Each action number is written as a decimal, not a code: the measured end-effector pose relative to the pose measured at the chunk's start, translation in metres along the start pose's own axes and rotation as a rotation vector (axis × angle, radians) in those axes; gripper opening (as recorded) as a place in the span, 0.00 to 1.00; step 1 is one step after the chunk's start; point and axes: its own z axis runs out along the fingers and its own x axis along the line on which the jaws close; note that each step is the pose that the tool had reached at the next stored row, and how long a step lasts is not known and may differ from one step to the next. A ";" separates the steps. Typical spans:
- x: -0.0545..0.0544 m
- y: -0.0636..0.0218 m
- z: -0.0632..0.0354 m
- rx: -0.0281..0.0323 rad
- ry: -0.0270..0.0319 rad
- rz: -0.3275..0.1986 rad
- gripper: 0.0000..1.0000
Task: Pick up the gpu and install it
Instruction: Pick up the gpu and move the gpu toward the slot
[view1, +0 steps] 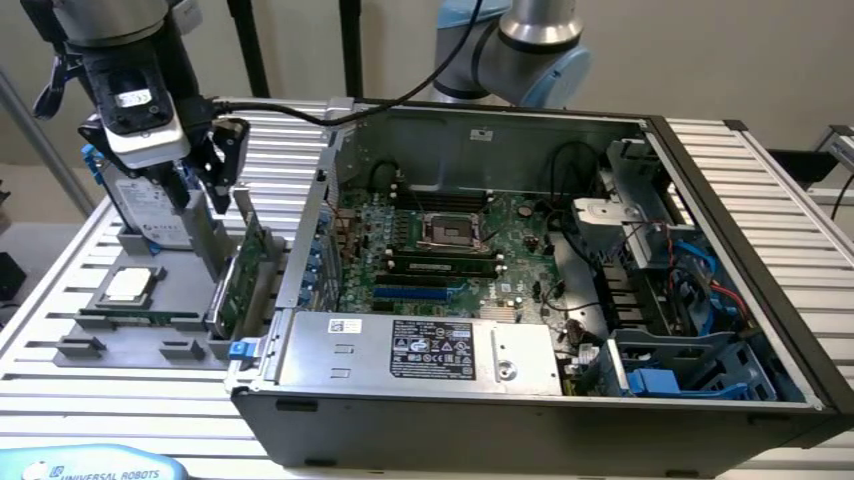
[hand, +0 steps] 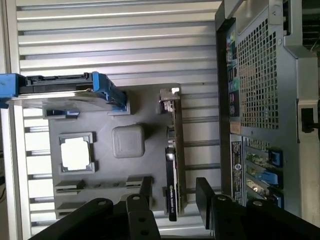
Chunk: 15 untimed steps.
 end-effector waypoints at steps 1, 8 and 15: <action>0.000 -0.0019 0.0018 -0.0001 -0.0002 0.000 0.48; -0.001 -0.0125 0.0140 -0.0001 -0.0003 0.000 0.48; -0.003 -0.0131 0.0270 -0.0002 -0.0003 0.000 0.48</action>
